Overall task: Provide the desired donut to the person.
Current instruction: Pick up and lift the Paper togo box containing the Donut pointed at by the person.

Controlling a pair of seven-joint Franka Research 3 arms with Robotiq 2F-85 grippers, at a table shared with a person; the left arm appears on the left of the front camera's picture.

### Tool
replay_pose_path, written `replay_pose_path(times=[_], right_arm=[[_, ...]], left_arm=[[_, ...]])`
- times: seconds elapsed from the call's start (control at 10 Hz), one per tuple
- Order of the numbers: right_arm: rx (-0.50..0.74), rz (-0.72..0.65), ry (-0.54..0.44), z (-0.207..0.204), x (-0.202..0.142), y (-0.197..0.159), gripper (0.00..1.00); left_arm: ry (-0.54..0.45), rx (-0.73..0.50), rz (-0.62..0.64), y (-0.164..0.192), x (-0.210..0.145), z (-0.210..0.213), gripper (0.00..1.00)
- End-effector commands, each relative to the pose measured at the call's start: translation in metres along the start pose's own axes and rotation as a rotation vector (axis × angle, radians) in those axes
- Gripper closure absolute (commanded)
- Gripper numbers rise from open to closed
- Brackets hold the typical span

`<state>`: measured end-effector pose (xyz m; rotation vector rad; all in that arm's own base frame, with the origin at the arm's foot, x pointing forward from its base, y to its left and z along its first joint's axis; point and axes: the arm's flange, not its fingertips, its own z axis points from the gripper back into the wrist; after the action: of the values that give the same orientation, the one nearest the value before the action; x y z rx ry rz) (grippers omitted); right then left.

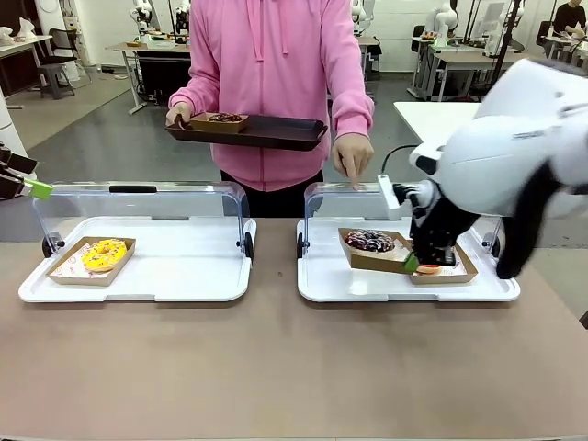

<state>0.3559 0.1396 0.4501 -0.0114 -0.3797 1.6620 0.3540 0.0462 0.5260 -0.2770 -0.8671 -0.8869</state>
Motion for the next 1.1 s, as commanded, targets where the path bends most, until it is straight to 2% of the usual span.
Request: replay_pose_path(times=[0.0,0.2,0.5,0.6,1.0], right_arm=[[-0.075,0.04,-0.045,0.042,-0.01,0.035,1.0],[-0.143,0.09,-0.067,0.082,-0.007,0.063,1.0],[-0.284,0.032,-0.029,0.112,0.004,0.067,1.0],[-0.215,0.085,-0.05,0.128,0.005,0.041,1.0],[-0.215,0.085,-0.05,0.128,0.005,0.041,1.0]], left_arm=[[-0.001,0.004,0.007,0.0,0.0,-0.001,0.0],[-0.001,0.004,0.007,0.0,0.0,-0.001,0.0],[-0.001,0.004,0.007,0.0,0.0,-0.001,0.0],[-0.001,0.004,0.007,0.0,0.0,-0.001,0.0],[-0.001,0.004,0.007,0.0,0.0,-0.001,0.0]])
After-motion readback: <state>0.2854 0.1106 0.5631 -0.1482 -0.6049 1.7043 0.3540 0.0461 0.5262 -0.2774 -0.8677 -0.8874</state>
